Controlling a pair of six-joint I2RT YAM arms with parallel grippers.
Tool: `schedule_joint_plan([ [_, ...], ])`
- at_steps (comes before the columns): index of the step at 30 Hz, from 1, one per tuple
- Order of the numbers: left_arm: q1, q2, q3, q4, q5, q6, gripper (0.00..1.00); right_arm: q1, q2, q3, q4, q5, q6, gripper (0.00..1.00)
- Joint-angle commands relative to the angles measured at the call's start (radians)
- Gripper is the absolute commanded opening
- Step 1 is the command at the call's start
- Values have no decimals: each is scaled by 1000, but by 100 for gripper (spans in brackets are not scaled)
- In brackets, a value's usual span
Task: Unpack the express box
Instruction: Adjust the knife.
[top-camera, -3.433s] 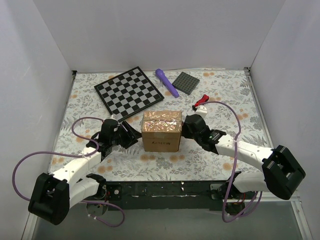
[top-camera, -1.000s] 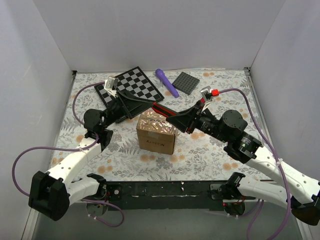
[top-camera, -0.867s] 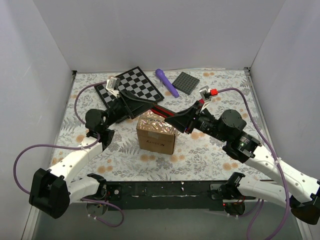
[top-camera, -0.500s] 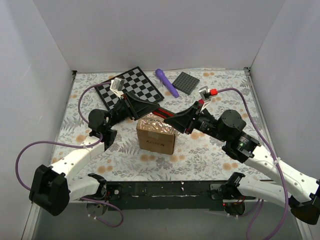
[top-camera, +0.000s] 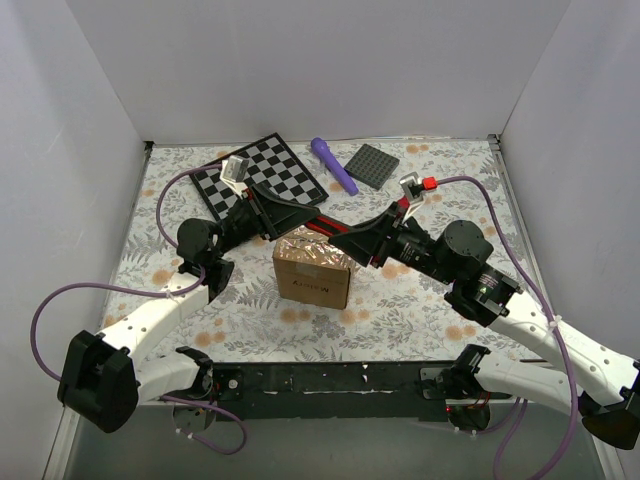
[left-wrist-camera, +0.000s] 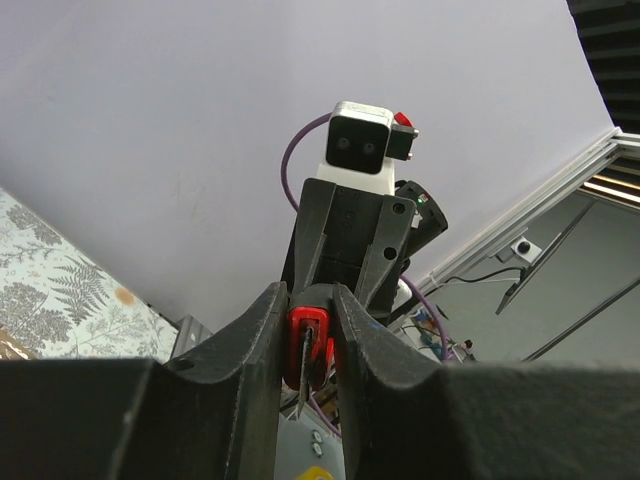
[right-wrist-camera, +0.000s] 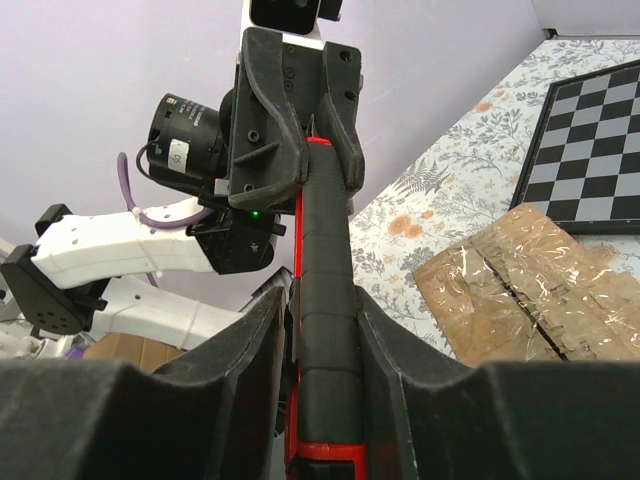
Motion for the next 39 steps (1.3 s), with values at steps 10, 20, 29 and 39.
schedule_joint_plan([
  [10, -11, -34, -21, -42, -7, 41, 0, -1, -8, 5, 136, 42, 24, 52],
  [20, -11, -28, -25, -32, 1, 36, 0, -3, 3, -4, 167, 25, 30, 14],
  [29, -9, -115, 27, -400, -86, 160, 78, -1, -28, 83, -24, 147, -102, 1],
  [39, 52, -242, 93, -771, -284, 291, 97, -1, 38, 394, -466, 365, -321, 1],
])
